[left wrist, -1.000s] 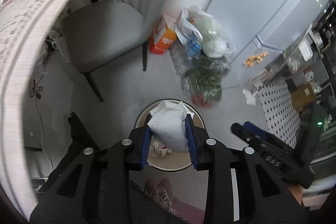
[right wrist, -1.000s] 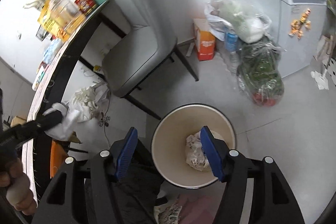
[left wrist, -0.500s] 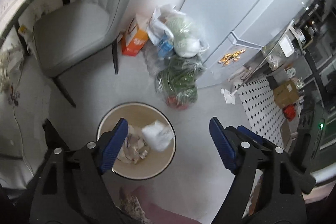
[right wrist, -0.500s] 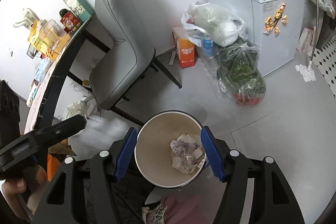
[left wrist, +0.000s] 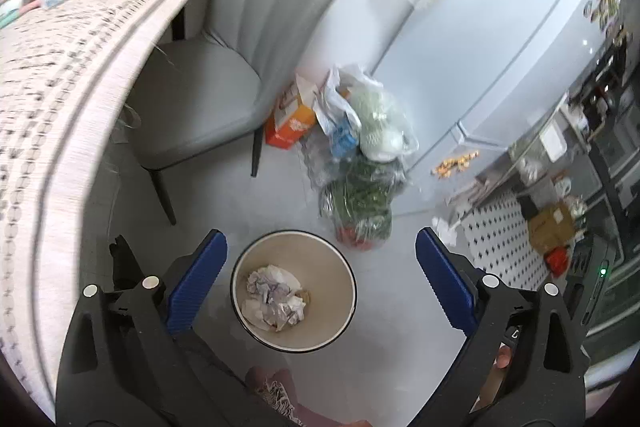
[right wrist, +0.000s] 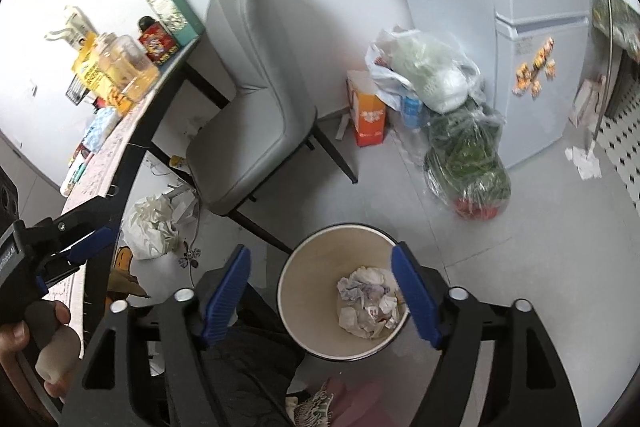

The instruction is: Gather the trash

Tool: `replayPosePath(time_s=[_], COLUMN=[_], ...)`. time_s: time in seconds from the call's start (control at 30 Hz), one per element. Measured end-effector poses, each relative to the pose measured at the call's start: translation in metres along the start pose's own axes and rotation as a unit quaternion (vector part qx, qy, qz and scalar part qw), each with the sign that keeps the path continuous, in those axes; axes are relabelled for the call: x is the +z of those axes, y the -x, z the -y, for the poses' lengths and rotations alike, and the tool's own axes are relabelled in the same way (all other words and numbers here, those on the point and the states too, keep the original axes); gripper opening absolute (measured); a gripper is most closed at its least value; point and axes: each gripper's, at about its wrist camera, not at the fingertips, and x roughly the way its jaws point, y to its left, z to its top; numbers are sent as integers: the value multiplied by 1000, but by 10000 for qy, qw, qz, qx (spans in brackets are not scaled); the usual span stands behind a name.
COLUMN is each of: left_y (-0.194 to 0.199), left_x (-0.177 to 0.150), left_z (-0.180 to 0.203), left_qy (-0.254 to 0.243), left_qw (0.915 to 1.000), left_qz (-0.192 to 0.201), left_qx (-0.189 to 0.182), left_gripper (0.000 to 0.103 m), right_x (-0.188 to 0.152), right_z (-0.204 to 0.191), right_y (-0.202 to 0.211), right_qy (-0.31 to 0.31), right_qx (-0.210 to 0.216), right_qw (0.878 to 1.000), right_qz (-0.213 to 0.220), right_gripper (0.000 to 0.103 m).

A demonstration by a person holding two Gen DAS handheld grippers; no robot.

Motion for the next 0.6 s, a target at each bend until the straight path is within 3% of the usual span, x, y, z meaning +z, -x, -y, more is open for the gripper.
replayPosePath(time_s=[0.27, 0.6], left_y=[69, 159], left_x=[2, -14], left_z=[-15, -35], left_qy=[17, 58], left_qw=[9982, 9924], left_qz=[597, 1195], left_qx=[96, 277], left_gripper=[97, 97], right_x=[3, -11], right_z=[-54, -116], right_y=[42, 82], right_qy=[389, 887], right_qx=[122, 341], right_qw=[9987, 9945], right_qz=[308, 435], right_gripper=[96, 95])
